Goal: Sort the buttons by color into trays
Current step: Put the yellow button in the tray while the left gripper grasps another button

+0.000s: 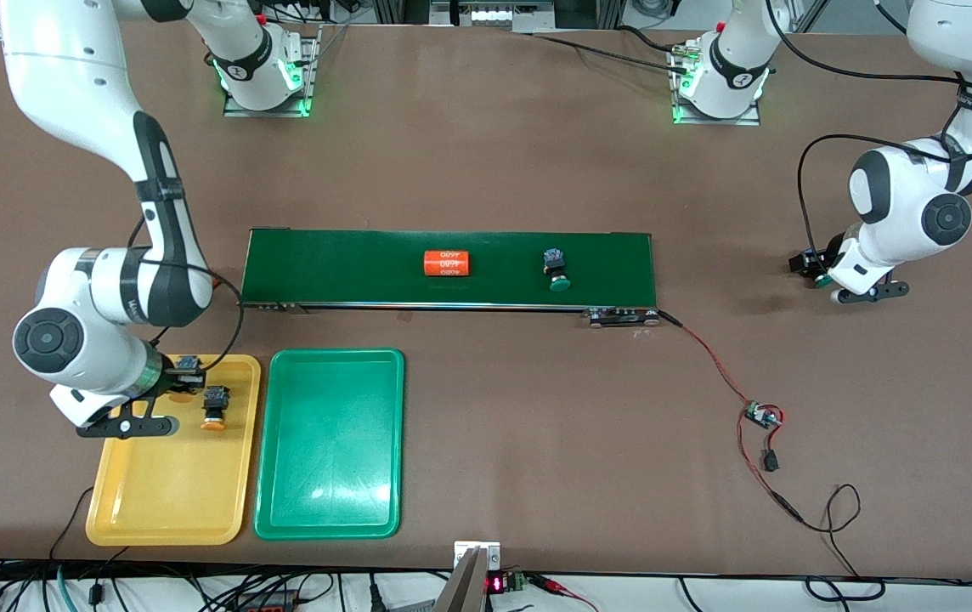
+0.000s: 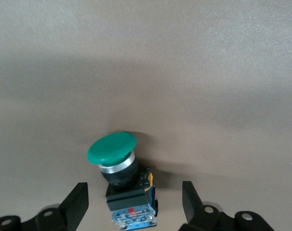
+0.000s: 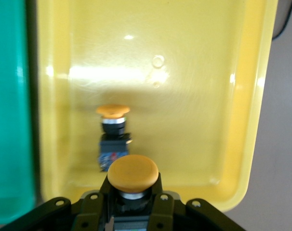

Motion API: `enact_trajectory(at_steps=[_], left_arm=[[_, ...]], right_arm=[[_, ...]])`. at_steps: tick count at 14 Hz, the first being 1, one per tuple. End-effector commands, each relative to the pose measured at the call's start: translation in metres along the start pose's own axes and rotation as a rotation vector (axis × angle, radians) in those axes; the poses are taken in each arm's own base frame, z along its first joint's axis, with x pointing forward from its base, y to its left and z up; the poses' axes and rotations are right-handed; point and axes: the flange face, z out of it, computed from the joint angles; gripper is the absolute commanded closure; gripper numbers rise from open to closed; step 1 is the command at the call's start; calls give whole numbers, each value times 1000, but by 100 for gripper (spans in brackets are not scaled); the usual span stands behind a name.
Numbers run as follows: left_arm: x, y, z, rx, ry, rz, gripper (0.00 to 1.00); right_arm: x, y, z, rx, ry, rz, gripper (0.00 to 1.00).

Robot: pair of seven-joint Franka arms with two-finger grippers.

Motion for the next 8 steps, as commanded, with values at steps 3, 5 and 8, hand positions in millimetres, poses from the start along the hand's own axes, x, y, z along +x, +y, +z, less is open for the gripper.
enact_trajectory(at_steps=[3, 5, 8], left_arm=[[-1, -4, -3, -18, 8, -9, 68], [0, -3, -14, -22, -5, -11, 76], [3, 9, -54, -36, -91, 9, 76]], right_arm=[[12, 7, 41, -28, 38, -159, 82], [13, 8, 47, -36, 53, -181, 82], [16, 23, 62, -52, 90, -190, 82]])
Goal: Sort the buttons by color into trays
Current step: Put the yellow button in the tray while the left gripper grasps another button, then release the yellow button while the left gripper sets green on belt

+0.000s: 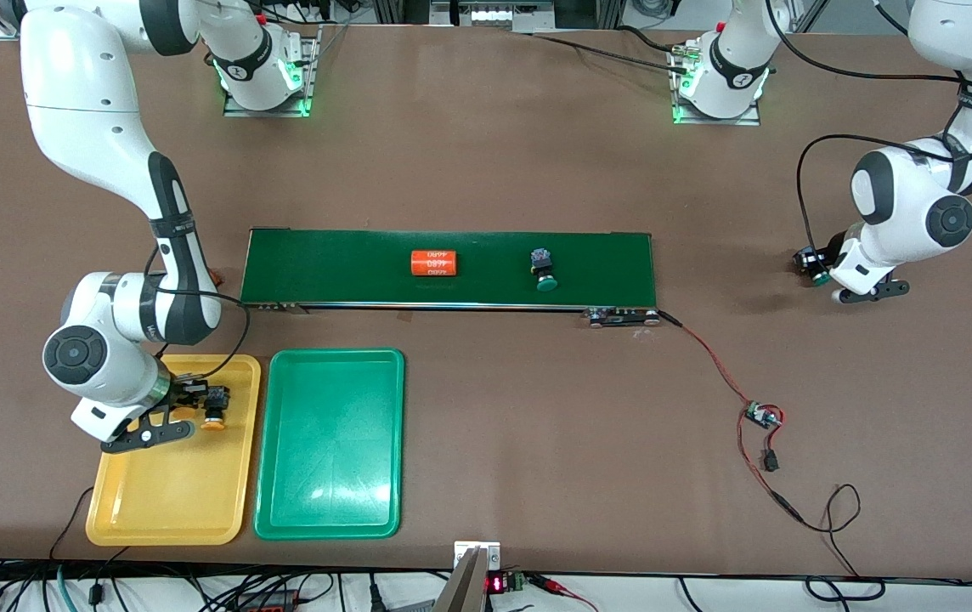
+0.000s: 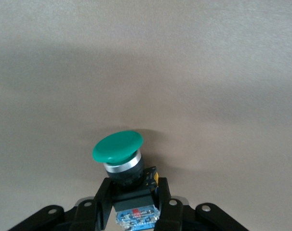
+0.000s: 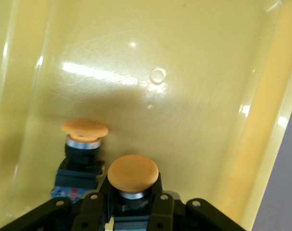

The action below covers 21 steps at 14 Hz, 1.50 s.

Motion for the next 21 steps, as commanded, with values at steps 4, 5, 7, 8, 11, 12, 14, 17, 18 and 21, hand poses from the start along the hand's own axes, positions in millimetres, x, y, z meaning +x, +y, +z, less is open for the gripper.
enact_trajectory(at_steps=[4, 5, 7, 8, 11, 12, 14, 17, 18, 21], left_arm=[[17, 99, -139, -71, -197, 155, 80], [15, 120, -150, -87, -199, 185, 80], [5, 183, -162, -103, -186, 259, 80], [1, 205, -163, -127, -184, 243, 80], [-10, 272, -157, -218, -162, 232, 80], [-16, 297, -151, -216, -150, 223, 80], [-34, 350, -139, -219, -119, 209, 80], [-45, 388, -118, -235, -90, 223, 80], [-44, 390, -109, -239, -75, 221, 80], [-50, 396, -91, -234, -74, 227, 59]], right_arm=[[5, 15, 9, -19, 40, -31, 57], [5, 15, 9, -14, 41, -15, 1], [6, 15, 2, -9, 47, -12, 0], [7, 12, -2, -6, 50, -15, 0], [4, 15, -13, 13, 31, -17, 0], [5, 12, -15, 13, 33, -24, 0], [5, 9, -15, 16, 30, -23, 0], [0, 8, -54, 85, -18, 43, 0], [-1, 8, -69, 94, -30, 44, 0], [-5, 10, -113, 109, -29, 46, 0]])
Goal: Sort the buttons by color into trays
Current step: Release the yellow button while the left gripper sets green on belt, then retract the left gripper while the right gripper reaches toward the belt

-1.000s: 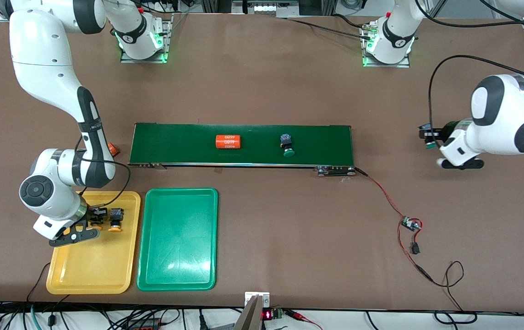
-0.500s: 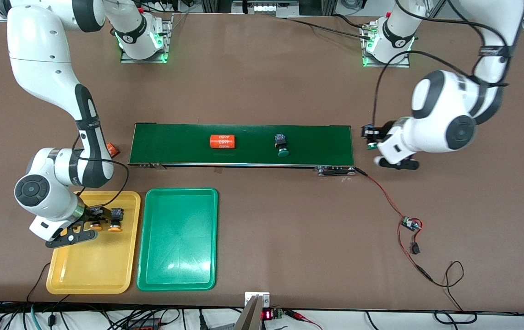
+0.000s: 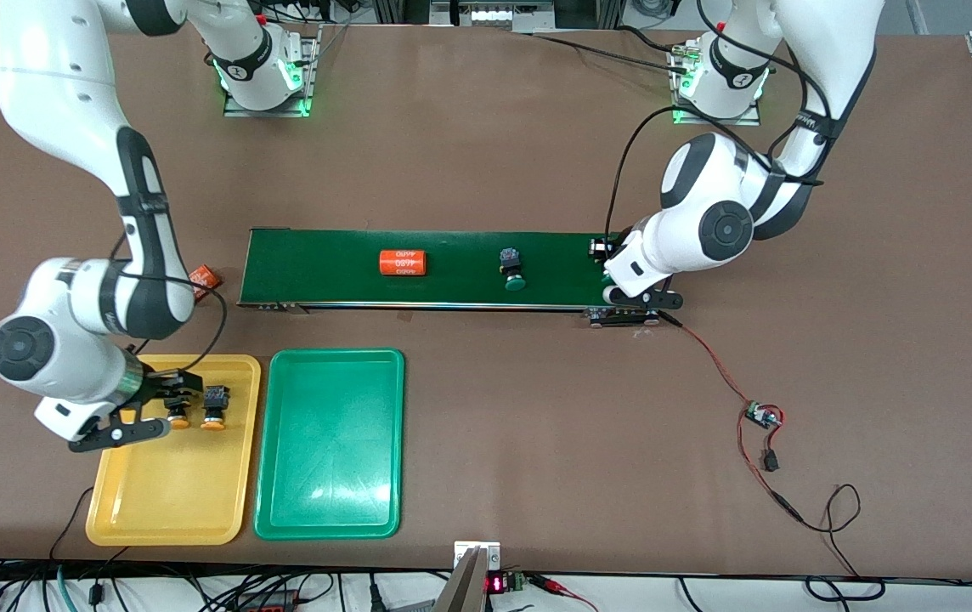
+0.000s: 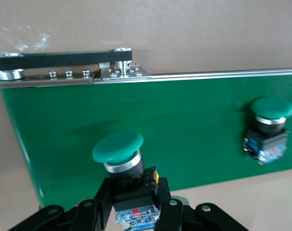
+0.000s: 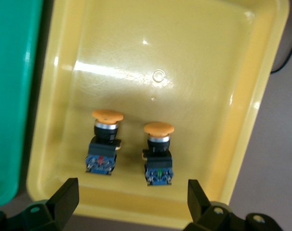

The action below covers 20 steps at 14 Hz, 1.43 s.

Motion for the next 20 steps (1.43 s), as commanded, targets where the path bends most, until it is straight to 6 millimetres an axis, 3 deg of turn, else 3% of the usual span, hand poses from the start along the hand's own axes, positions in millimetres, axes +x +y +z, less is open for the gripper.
enact_trajectory(at_steps=[1, 2, 5, 8, 11, 14, 16, 18, 20], left_arm=[[-2, -1, 4, -9, 1, -10, 24], [-3, -1, 4, -7, -5, -10, 0], [-9, -2, -16, 4, -24, -2, 0], [-15, -6, -75, 19, -29, -3, 0], [-18, -50, -150, 84, 75, -26, 0], [-32, -102, -195, 117, 147, 31, 0], [-44, -132, -223, 222, 175, 135, 0], [-67, -140, -253, 301, 163, 148, 0], [-86, -137, -293, 304, 114, 122, 0]], right_arm=[[-7, -5, -41, 34, 5, 15, 0], [-10, -8, -53, 62, -1, 41, 0], [-23, -38, -101, 142, -54, 142, 0], [-42, -65, -127, 158, -75, 181, 0], [-76, -91, -133, 176, -81, 246, 0], [-117, -99, -130, 193, -55, 249, 0], [-131, -111, -137, 195, -63, 294, 0], [-144, -145, -133, 182, -86, 323, 0], [-146, -155, -132, 175, -95, 340, 0]])
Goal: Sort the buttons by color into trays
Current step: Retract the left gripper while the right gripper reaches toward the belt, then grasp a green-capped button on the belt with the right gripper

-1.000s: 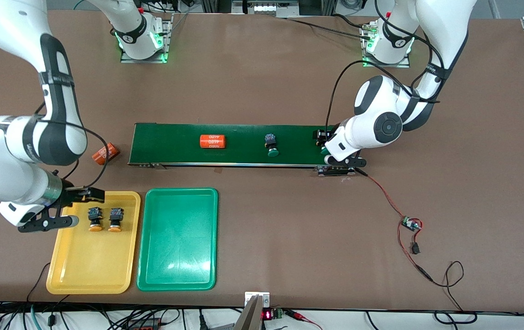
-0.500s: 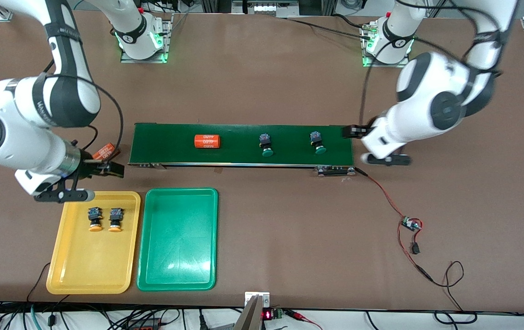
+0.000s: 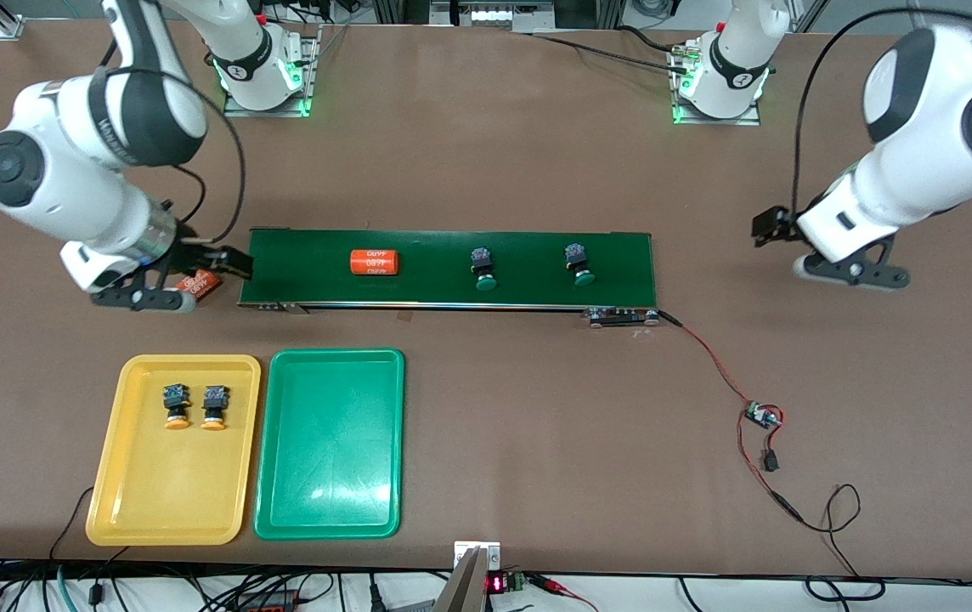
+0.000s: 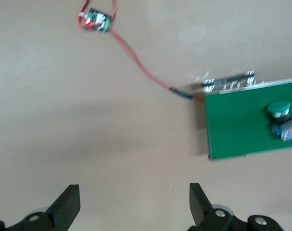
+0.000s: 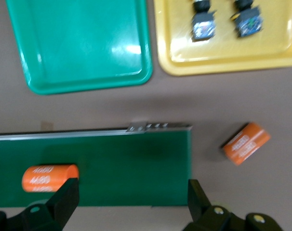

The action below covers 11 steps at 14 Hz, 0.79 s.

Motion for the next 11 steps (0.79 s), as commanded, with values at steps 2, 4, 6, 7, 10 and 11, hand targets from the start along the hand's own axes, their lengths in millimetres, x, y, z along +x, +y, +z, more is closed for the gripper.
enact_trajectory(at_steps=[2, 4, 6, 7, 10, 11], left_arm=[[-27, -16, -70, 35, -17, -10, 0], [-36, -40, -91, 12, 6, -66, 0], [-31, -43, -103, 25, 89, -70, 0], [-29, -49, -108, 34, 135, -67, 0], [-31, -62, -109, 34, 134, 70, 0], [-31, -62, -109, 34, 134, 72, 0]], right_arm=[[-24, -36, 10, -15, -1, 31, 0], [-32, -62, 20, -27, -10, 48, 0], [-39, -90, 29, -26, 8, 10, 0], [-43, -104, 34, -28, 11, 10, 0], [-56, -143, 53, -32, 28, 27, 0], [-59, -153, 60, -33, 36, 25, 0]])
